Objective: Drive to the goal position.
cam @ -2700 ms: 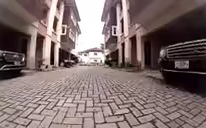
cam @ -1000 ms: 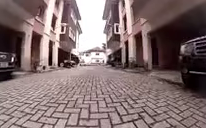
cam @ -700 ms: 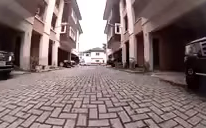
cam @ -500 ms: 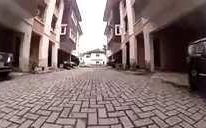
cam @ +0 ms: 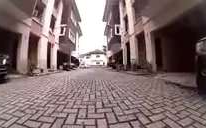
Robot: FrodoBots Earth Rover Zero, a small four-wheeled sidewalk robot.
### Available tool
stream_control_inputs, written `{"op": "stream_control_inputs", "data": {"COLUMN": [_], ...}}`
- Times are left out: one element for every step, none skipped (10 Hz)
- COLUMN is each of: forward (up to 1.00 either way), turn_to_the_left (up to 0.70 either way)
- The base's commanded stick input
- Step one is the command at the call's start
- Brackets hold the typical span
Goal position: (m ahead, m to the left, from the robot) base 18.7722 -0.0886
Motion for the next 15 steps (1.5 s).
{"op": "stream_control_inputs", "data": {"forward": [0.50,0.50,0.50,0.50,0.50,0.50,0.50,0.50,0.50,0.50,0.50,0.50,0.50,0.50,0.50], "turn_to_the_left": [0.00,0.00,0.00,0.00,0.00,0.00,0.00,0.00,0.00,0.00,0.00,0.00,0.00,0.00,0.00]}}
